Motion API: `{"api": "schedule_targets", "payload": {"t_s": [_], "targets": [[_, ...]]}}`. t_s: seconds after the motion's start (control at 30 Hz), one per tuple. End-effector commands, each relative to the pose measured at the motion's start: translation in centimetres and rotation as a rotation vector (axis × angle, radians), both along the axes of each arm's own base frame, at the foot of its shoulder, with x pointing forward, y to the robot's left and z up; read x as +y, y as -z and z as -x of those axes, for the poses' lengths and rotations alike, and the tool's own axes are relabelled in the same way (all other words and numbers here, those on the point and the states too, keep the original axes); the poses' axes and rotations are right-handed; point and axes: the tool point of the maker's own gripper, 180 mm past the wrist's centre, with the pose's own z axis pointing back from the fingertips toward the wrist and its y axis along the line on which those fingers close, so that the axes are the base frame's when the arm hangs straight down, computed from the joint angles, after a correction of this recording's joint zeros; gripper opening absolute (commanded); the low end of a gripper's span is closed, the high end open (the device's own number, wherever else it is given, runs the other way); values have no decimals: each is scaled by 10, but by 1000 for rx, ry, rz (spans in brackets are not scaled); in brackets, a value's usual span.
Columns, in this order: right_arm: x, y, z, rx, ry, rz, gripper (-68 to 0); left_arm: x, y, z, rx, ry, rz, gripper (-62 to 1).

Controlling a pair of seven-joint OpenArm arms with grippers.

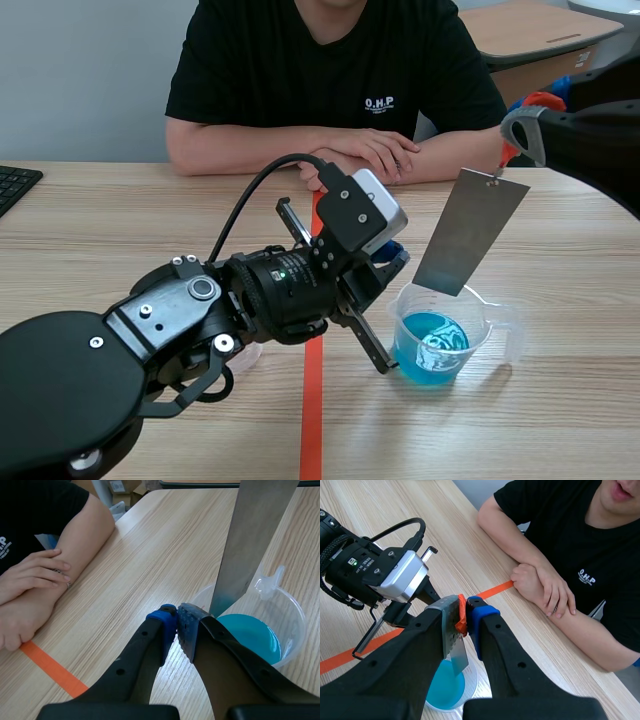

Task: Do the redox reaction experiment.
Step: 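Point at the plate with the left hand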

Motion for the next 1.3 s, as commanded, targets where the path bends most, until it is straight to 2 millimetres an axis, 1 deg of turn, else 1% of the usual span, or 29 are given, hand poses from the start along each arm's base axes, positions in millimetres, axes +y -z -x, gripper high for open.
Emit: {"api": "schedule_targets", "payload": {"t_s": [0.0, 0.23, 0.93, 1.07, 1.17, 1.27], "targets": [[6, -8, 4, -18, -29, -16, -658, -4, -12, -5, -31, 3, 28, -560], [6, -8, 4, -18, -29, -16, -658, -1, -1, -4, -9, -2, 16, -560], [6, -8, 4, -18, -29, -16, -658, 1, -1, -5, -14, -8, 16, -560], [6, -8, 4, -18, -29, -16, -658, 14, -2, -10, -40, -44, -2, -560], [6, -8, 4, -18, -29, -16, -658, 32, -6, -11, -76, -76, -25, -560], [6, -7, 4, -18, -29, -15, -658, 52, -7, -5, -96, -84, -55, -560]]}}
